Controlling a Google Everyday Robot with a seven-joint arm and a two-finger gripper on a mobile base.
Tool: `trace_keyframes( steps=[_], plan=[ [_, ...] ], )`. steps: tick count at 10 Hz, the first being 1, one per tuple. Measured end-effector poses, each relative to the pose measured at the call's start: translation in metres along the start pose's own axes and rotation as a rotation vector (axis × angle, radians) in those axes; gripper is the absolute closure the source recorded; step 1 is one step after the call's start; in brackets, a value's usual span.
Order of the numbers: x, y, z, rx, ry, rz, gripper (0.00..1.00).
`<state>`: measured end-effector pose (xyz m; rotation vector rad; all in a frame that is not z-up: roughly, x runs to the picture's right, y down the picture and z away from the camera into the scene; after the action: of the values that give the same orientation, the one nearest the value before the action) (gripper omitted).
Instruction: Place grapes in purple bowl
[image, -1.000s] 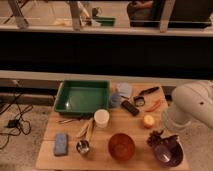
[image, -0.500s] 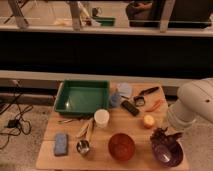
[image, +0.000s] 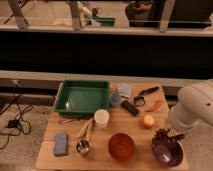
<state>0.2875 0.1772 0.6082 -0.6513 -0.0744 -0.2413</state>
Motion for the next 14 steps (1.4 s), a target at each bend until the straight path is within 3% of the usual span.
trace_keyframes(
  steps=[2, 14],
  plan=[
    [0.0018, 0.0041, 0.0004, -0.009, 0.03, -0.017, 0.93],
    [0.0007, 0.0037, 0.0006, -0.014, 0.032, -0.02, 0.92]
  ],
)
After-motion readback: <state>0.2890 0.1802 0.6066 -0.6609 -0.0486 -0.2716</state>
